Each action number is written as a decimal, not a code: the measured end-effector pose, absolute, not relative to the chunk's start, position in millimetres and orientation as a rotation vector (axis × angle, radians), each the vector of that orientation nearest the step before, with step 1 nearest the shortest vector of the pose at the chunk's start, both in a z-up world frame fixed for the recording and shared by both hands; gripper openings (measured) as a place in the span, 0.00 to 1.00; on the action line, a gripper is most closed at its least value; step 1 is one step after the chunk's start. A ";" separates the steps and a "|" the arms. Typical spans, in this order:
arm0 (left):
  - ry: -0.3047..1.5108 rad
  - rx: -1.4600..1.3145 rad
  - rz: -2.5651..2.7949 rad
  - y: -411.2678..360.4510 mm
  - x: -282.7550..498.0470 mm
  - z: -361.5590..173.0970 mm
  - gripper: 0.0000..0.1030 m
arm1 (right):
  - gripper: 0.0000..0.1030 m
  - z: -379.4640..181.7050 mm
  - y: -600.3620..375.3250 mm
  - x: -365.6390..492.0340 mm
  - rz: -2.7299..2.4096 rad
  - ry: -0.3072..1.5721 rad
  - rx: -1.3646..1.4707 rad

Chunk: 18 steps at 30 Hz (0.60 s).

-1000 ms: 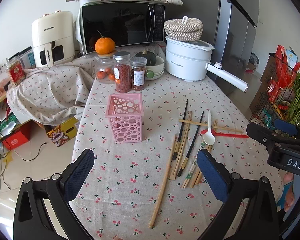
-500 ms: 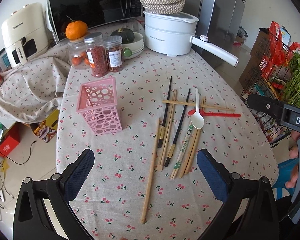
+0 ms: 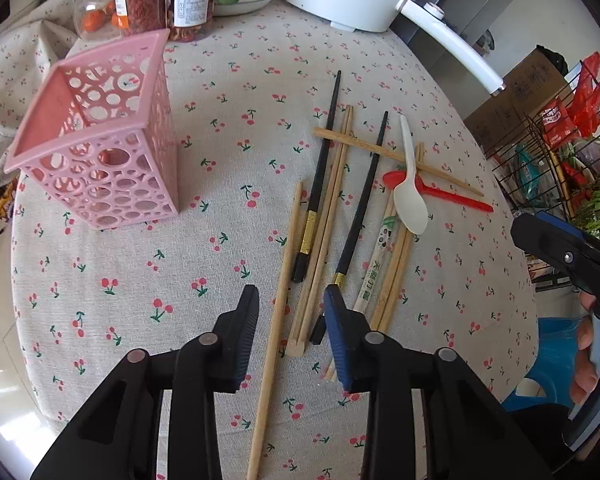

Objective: Organize utensils
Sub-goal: 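Lower the left tool and grasp a single wooden chopstick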

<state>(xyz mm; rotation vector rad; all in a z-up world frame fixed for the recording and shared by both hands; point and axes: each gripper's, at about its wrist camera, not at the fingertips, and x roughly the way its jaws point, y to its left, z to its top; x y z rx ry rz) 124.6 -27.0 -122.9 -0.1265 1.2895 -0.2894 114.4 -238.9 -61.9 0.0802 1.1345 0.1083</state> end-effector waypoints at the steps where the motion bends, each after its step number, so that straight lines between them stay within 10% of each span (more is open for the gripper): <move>1: 1.297 -0.123 -0.283 -27.6 127.8 -127.3 0.24 | 1.00 -64.4 -240.8 116.1 0.100 1.139 0.071; 18: 1.381 -0.031 -0.308 -39.7 146.4 -151.7 0.06 | 1.00 -81.7 -271.8 138.2 0.087 1.216 0.171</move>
